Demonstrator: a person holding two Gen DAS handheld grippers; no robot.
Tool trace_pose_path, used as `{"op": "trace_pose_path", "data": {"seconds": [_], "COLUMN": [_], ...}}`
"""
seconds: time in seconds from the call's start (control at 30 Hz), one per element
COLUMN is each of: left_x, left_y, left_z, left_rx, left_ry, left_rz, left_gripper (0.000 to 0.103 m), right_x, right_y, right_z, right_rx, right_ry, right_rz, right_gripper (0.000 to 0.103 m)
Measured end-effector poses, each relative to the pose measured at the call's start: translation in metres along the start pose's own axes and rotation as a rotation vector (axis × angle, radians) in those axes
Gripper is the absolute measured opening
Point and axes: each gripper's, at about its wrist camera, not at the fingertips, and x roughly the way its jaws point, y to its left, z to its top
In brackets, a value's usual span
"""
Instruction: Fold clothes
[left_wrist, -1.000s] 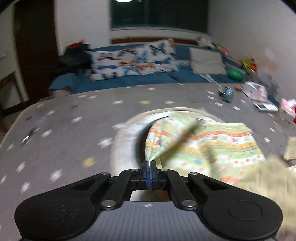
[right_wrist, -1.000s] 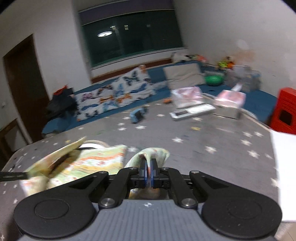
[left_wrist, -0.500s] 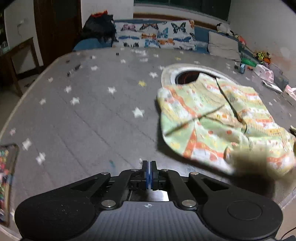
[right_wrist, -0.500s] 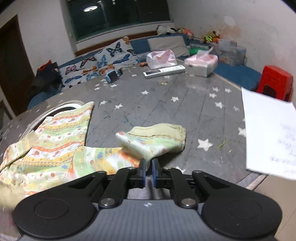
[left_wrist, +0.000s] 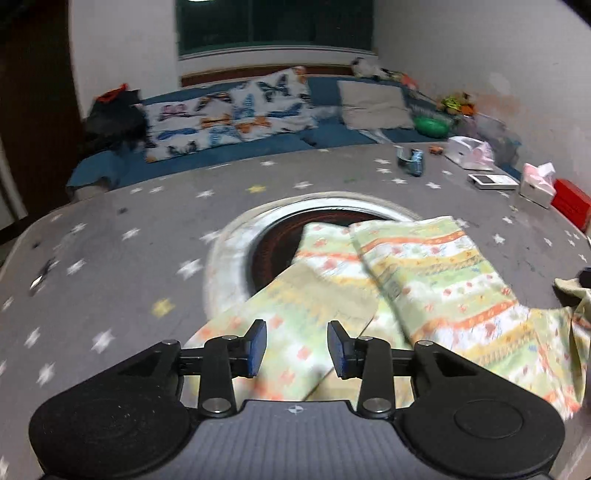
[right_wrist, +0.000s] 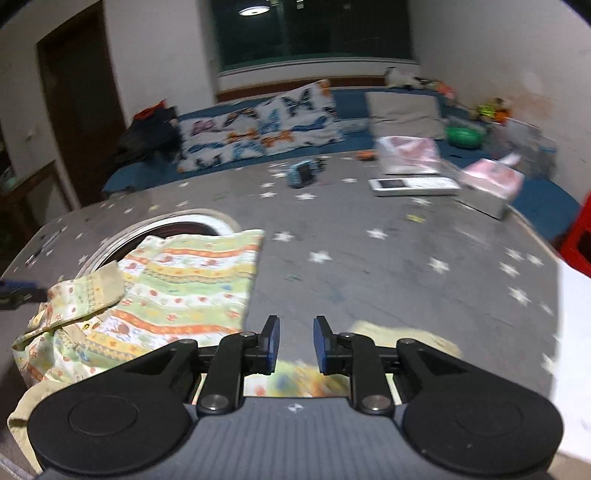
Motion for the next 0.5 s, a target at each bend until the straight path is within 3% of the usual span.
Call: {"op": "trace_pose_path", "data": {"seconds": [0.2,0.5], "left_x": [0.063,0.126], "left_y": [-0.009,-0.009], "left_z": [0.03,0.05], "left_rx": [0.036,0.048], "left_ry": [0.029,0.095], "left_rz": [0.018,0.034], "left_gripper": [0.039,0.037], "right_x": [0.057,0.137], "right_y": [0.024,0.041], "right_z": [0.031,0.06], "right_rx": [-0.003,-0.04], "right_ry": [0.028,0.075], "right_rz": [0.092,0.091], "right_gripper": [0.02,0.02]}}
